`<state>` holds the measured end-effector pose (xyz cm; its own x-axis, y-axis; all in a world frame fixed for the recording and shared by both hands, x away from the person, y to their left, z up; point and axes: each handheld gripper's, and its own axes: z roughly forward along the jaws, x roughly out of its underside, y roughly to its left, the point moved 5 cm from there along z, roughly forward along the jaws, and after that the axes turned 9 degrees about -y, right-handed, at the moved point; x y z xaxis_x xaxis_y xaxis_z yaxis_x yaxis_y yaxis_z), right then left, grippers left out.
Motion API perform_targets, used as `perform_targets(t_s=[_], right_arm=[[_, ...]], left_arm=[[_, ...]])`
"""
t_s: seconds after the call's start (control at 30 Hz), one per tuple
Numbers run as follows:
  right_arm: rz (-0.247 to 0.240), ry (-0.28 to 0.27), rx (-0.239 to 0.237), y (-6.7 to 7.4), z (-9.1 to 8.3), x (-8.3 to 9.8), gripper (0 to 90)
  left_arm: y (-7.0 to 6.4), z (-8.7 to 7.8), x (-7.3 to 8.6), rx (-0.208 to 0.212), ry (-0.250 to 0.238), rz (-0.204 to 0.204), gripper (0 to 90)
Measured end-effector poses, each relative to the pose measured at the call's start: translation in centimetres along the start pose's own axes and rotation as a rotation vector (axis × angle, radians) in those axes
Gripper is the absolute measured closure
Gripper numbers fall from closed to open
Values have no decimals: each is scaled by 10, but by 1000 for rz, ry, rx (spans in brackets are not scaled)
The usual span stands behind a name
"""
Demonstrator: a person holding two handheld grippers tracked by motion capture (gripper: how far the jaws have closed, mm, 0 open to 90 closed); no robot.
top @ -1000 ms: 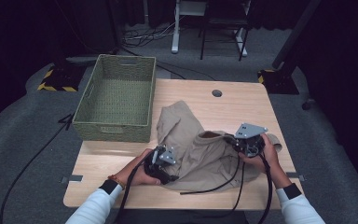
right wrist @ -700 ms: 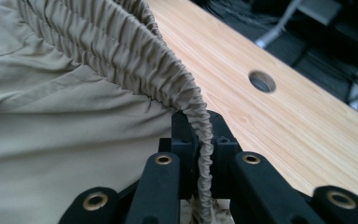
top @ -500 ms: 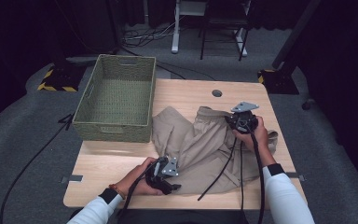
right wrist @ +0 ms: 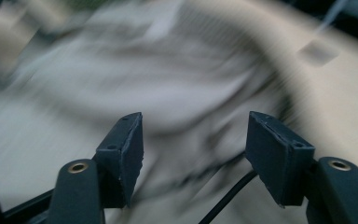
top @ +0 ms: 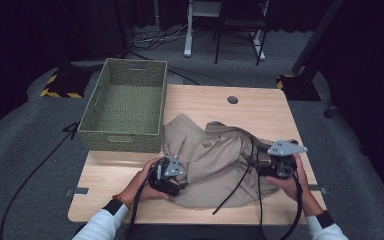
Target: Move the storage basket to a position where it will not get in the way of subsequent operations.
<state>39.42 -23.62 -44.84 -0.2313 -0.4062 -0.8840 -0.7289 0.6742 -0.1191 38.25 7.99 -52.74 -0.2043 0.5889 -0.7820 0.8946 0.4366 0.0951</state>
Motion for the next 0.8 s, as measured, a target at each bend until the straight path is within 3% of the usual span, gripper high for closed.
perform_targets(t_s=[0.1,0.17,0.23,0.3,0.37,0.43,0.53,0.6,0.7,0.8], right_arm=[[-21,117,-97,31,-1,38,337],[-54,169,-132,45,1,53,333],[-44,203,-193,56,4,63,307],[-92,232,-195,63,6,66,301],[-74,237,-216,63,10,67,315],[-78,262,-191,61,14,70,345],[-23,247,-222,54,16,71,477],[-6,235,-199,48,16,71,611],[-6,228,-174,41,16,71,746],[-34,243,-115,33,14,71,795]], left_arm=[[4,4,1,-5,-1,5,242],[5,6,1,3,-4,0,253],[4,7,1,21,-17,-4,302],[1,8,0,70,-22,1,414],[-2,8,-1,103,-28,16,533],[-6,9,-2,126,-34,24,642],[-14,12,-5,145,-29,50,799],[-21,14,-8,149,-26,80,856],[-34,17,-15,161,-20,131,875],[-42,13,-30,103,-65,197,882]])
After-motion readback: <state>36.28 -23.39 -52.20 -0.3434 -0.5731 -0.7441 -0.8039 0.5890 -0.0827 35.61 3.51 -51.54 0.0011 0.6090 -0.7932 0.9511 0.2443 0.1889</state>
